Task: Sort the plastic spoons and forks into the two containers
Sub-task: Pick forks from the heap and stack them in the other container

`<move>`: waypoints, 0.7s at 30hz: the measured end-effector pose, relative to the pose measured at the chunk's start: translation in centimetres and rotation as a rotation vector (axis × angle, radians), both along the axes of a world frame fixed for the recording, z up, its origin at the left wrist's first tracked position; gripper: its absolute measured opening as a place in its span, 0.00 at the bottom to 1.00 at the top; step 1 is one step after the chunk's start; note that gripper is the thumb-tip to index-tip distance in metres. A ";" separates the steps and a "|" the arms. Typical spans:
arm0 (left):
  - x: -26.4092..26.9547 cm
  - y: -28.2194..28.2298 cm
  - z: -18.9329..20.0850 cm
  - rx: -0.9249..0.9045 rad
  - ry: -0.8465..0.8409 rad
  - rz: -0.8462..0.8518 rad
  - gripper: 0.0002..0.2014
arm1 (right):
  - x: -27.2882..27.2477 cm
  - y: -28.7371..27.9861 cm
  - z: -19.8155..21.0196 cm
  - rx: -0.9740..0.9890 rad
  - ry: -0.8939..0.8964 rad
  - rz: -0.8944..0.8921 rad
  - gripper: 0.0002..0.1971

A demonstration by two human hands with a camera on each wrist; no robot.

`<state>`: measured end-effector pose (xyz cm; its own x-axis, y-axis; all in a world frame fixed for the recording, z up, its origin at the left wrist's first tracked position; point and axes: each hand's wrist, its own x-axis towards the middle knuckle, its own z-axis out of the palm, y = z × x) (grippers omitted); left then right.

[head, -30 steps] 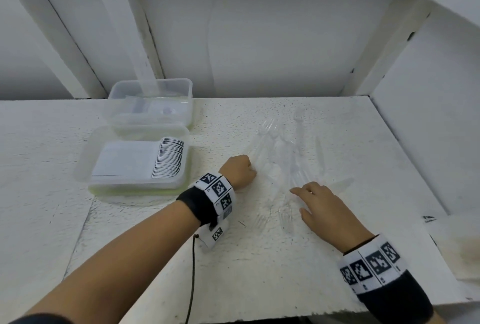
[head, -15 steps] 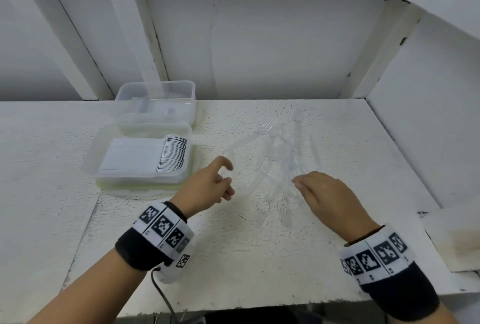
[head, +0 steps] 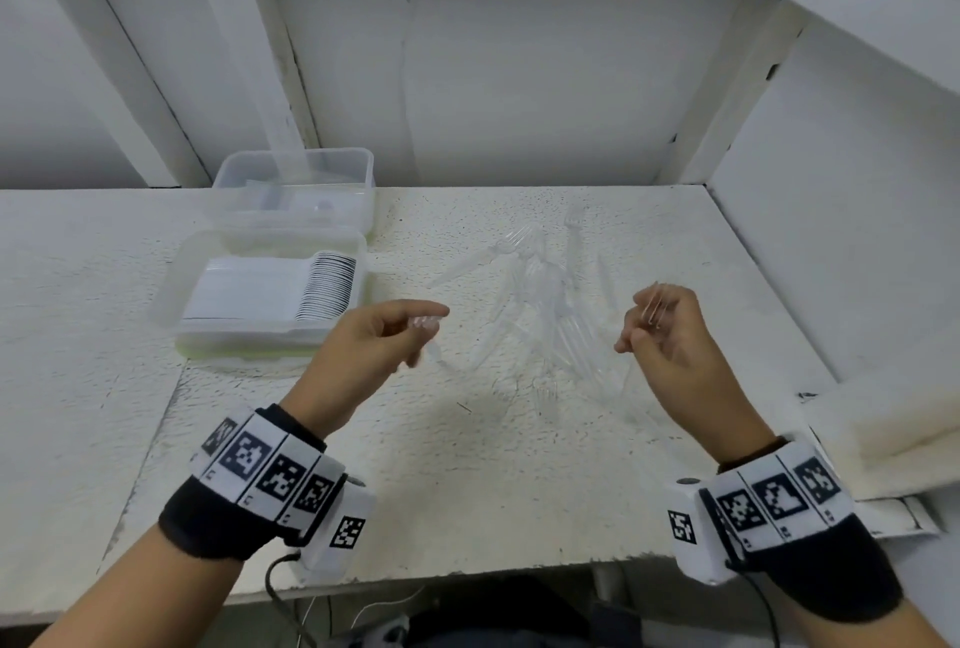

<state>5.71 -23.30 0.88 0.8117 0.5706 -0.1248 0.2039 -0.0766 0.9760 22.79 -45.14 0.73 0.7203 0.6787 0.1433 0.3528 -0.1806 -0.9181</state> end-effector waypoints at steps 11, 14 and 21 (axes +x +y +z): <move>2.1 -0.3 -1.7 0.208 0.139 0.029 0.11 | -0.7 -1.8 -2.4 -0.187 -0.077 0.050 0.14; 3.8 -1.3 -1.3 0.345 0.133 -0.027 0.13 | -0.9 -2.1 -2.2 -0.083 -0.066 -0.030 0.11; 8.8 -2.1 -2.3 0.710 0.338 -0.544 0.10 | -0.7 -3.1 -1.3 -0.162 -0.173 -0.092 0.05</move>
